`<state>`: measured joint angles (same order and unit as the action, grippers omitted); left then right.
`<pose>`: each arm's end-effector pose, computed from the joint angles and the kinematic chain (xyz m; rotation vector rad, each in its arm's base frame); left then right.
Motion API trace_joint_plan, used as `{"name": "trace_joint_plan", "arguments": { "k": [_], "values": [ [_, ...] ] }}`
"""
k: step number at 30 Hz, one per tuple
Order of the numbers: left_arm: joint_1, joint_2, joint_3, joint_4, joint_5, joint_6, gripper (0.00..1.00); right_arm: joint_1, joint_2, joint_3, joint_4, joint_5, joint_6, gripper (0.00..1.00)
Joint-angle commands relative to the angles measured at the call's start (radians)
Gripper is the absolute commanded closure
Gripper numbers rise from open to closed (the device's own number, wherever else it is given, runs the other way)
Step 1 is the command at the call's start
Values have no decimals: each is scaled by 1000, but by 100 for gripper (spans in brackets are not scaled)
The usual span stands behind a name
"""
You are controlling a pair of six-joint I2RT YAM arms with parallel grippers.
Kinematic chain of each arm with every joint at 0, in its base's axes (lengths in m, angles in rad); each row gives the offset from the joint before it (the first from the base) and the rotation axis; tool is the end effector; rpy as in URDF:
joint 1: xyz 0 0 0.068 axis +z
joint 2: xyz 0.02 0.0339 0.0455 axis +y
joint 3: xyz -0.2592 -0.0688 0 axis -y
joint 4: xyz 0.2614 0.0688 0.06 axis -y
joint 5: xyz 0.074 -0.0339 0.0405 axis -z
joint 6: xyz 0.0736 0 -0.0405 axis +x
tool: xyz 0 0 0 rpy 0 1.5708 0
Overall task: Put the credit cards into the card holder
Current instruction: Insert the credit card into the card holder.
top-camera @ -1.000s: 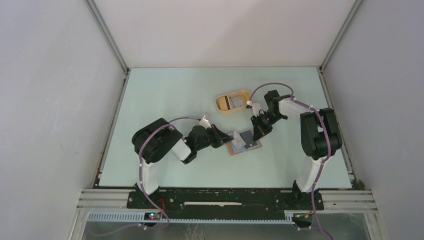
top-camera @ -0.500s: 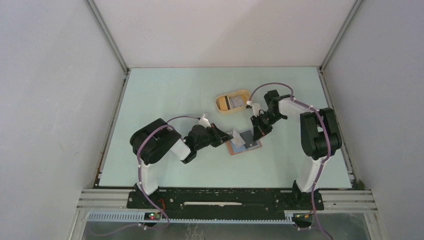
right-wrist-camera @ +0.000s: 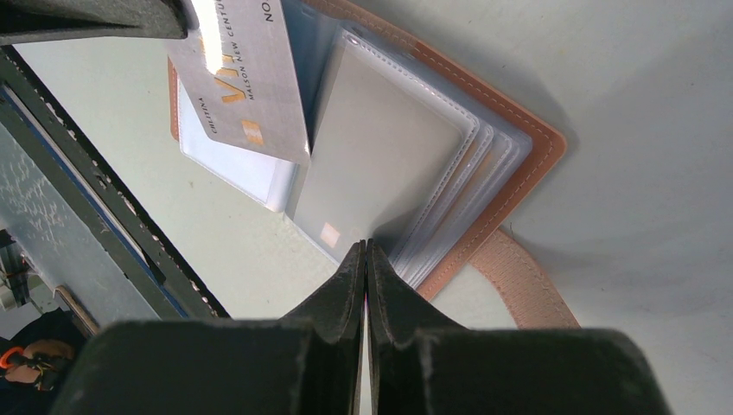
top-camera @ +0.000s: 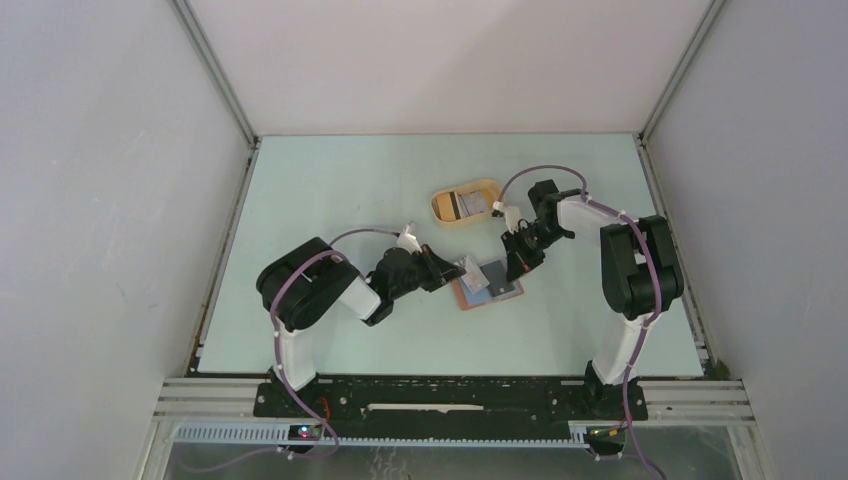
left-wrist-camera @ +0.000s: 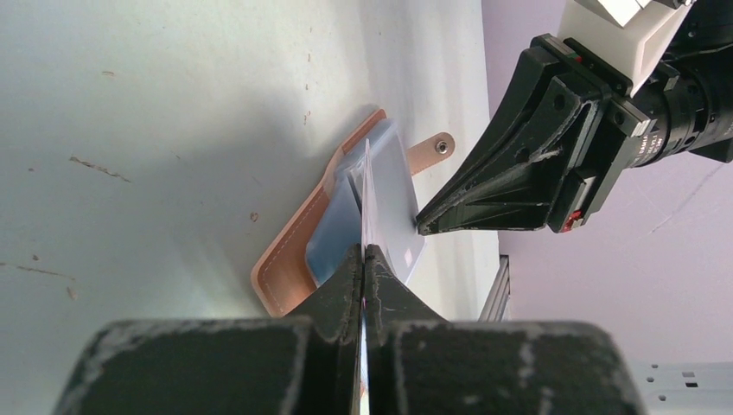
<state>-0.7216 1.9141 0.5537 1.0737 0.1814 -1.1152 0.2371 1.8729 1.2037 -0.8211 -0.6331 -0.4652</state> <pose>0.2622 -0.2484 0.0731 -0.2722 2.0998 -1.3718 0.3301 0.1246 0.1130 -1.0161 2.6644 0.9148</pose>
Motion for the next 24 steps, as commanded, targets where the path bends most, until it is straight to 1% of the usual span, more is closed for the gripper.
{"name": "trace_joint_plan", "arguments": {
  "k": [1, 18, 24],
  "values": [
    [4, -40, 28, -16, -37, 48, 100, 5, 17, 24, 8, 41, -11, 91],
    [-4, -55, 32, -22, -66, 96, 100, 5, 19, 27, 4, 41, -14, 92],
    [-8, -40, 40, -23, -48, 77, 100, 5, 19, 27, 4, 42, -15, 92]
  ]
}}
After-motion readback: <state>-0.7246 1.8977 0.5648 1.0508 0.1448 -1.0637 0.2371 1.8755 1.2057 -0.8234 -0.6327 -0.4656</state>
